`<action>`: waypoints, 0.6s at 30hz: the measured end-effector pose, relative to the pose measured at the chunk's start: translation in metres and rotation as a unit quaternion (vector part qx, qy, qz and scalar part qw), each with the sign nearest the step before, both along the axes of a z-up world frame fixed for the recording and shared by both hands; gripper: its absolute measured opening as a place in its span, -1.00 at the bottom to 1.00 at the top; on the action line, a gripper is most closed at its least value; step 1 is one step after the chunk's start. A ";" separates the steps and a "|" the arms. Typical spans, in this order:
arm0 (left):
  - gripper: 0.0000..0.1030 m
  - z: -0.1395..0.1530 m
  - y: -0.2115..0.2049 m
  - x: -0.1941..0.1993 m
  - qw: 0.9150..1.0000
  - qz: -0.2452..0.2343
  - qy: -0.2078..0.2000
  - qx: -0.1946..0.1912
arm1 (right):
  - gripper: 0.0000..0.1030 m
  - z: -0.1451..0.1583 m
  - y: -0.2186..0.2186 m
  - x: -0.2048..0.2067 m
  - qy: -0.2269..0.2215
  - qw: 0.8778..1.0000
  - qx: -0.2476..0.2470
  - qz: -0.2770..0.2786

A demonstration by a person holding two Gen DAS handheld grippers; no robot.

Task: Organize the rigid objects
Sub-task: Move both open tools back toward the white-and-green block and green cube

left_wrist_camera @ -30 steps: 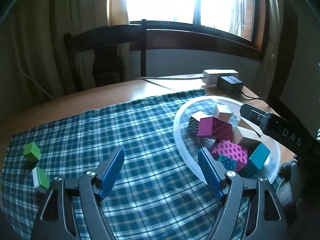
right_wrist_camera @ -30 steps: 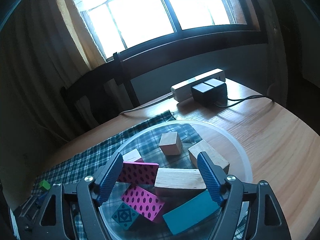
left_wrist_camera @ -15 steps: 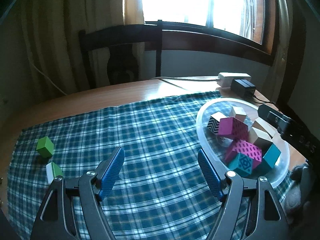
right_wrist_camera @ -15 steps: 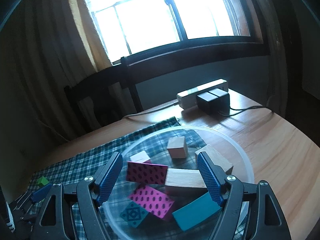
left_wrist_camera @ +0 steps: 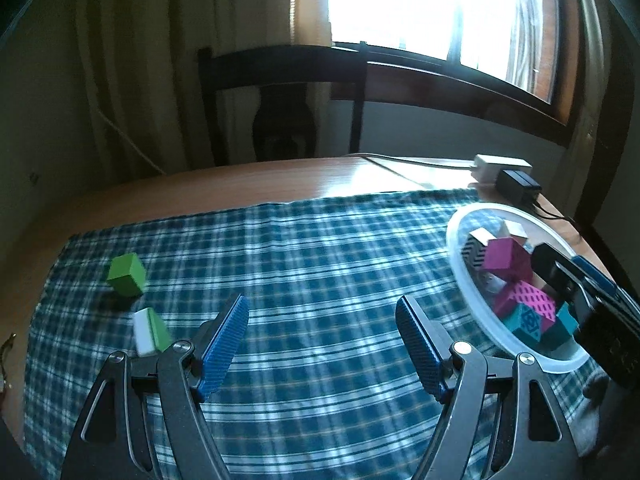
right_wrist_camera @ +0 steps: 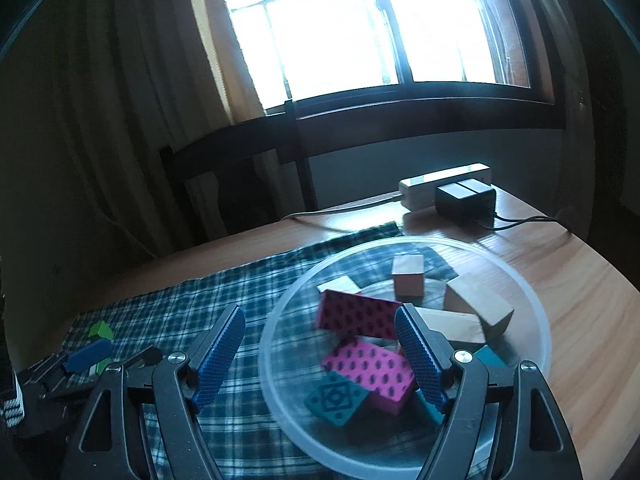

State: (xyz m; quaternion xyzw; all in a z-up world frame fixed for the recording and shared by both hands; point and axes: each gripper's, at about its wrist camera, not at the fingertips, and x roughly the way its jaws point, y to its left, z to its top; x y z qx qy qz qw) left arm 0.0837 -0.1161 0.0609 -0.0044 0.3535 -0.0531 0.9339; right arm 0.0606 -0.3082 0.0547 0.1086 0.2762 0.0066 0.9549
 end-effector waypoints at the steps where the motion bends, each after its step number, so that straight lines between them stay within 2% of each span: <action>1: 0.50 0.000 0.004 0.000 1.000 0.005 0.001 -0.001 | 0.57 0.000 0.003 -0.001 0.000 1.000 -0.002 0.002; 9: 0.50 -0.005 0.037 0.003 0.999 0.043 0.005 -0.006 | 0.56 -0.004 0.019 -0.004 0.002 1.000 -0.021 0.018; 18: 0.50 -0.014 0.087 0.007 0.994 0.104 0.015 -0.014 | 0.56 -0.009 0.032 -0.005 0.008 0.999 -0.031 0.042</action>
